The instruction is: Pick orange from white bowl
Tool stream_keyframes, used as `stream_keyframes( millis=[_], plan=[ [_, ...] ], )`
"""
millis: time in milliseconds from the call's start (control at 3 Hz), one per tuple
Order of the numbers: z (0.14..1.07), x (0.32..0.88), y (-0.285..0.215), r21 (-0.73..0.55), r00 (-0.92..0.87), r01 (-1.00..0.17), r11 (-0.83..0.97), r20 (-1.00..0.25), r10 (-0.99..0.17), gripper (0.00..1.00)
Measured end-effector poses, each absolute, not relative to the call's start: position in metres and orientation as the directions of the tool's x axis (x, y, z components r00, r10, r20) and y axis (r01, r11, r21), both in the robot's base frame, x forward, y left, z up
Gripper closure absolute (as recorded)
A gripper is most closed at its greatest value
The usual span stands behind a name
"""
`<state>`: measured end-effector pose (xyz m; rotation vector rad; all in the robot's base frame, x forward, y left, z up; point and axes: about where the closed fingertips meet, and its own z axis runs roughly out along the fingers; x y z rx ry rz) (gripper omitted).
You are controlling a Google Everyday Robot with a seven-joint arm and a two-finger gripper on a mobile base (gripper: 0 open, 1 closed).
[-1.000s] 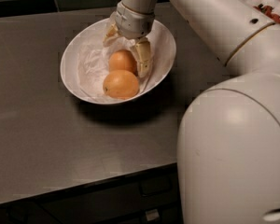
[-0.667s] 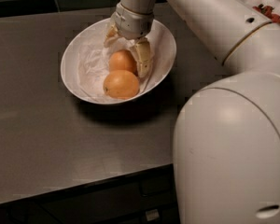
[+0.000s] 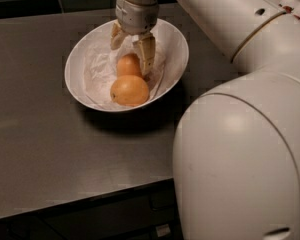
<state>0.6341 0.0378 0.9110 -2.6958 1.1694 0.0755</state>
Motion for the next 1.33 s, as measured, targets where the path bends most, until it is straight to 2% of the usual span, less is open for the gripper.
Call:
stream_keyframes(
  millis=[333,1333],
  plan=[
    [0.922,0.632,0.042,-0.171,0.693,-0.719,-0.674,-0.098,-0.715,0.27],
    [0.92,0.608,0.044,-0.147,0.71,-0.704,-0.695,-0.152,-0.687,0.29]
  ],
)
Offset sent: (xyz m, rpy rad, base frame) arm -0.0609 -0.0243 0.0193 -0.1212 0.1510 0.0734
